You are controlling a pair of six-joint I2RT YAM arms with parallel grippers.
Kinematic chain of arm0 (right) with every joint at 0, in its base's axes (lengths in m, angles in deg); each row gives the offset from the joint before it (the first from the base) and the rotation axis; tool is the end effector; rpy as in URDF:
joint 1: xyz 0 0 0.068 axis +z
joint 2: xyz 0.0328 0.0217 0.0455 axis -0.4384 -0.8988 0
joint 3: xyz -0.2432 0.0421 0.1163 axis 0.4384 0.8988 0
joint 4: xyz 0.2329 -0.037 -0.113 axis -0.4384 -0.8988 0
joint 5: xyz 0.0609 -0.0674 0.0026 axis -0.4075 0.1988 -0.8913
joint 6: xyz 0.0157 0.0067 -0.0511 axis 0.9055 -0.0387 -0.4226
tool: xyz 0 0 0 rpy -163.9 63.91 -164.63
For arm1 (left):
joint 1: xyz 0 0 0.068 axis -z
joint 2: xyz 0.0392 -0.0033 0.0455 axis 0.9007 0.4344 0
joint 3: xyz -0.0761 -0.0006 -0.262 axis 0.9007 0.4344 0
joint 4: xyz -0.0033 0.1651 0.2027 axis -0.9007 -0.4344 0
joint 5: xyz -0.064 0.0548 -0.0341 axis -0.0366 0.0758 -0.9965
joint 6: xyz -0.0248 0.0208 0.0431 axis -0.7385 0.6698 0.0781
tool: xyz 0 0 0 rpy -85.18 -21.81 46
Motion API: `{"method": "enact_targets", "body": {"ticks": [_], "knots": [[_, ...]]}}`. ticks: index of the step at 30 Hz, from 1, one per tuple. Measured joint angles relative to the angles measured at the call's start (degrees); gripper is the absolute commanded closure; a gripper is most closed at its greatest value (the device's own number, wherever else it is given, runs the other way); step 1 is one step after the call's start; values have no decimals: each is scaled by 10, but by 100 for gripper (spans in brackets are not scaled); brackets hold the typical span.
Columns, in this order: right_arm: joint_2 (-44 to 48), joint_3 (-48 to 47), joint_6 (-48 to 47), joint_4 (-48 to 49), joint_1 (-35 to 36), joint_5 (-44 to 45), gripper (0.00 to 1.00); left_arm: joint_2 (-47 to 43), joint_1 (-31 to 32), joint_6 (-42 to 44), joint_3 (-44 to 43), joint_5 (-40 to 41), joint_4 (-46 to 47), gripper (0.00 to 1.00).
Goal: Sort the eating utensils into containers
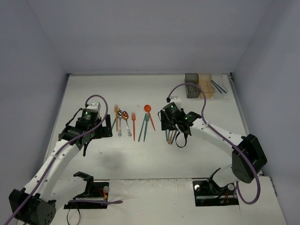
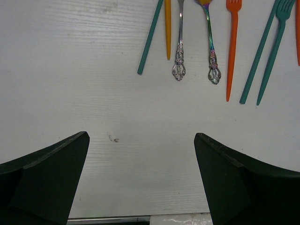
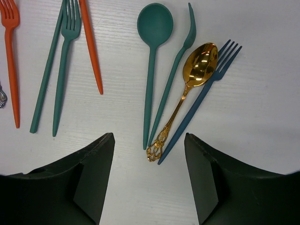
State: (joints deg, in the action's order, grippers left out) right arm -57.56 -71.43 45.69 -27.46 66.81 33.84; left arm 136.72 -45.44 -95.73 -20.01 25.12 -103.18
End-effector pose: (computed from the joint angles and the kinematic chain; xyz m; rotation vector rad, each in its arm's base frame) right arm 0.2469 0.2031 0.2497 -0.1489 2.2820 0.3818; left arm 0.1809 -0.0596 0.2925 -0.1717 2.3659 -0.3152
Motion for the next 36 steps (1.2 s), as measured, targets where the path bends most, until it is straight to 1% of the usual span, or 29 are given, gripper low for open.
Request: {"method": "enact_targets", "body": {"ticks": [2,6,8,10,17,19,21,25,28,36], "knots": [[11,15,8,6,5,4,42,18,0,0,5,-10,13,13],[40,46,19,10,10,10,42,51,6,-5,9,-43,55,16],[53,53,22,10,10,13,42,68,19,-9,8,-50,69,20],[66,58,23,11,10,17,42,99,43,-14,1,-49,78,25],[106,74,20,10,6,27,41,251,168,-31,-51,-22,104,37],[117,79,17,11,1,28,41,293,190,-34,-67,-17,116,42],[126,85,12,11,-6,28,41,330,205,-36,-82,-13,121,44],[141,93,7,10,-23,28,41,395,221,-36,-117,-6,132,46],[153,98,1,10,-35,25,41,433,227,-36,-143,-1,136,50],[181,110,-8,10,-62,9,41,501,228,-32,-191,4,148,58]]}}
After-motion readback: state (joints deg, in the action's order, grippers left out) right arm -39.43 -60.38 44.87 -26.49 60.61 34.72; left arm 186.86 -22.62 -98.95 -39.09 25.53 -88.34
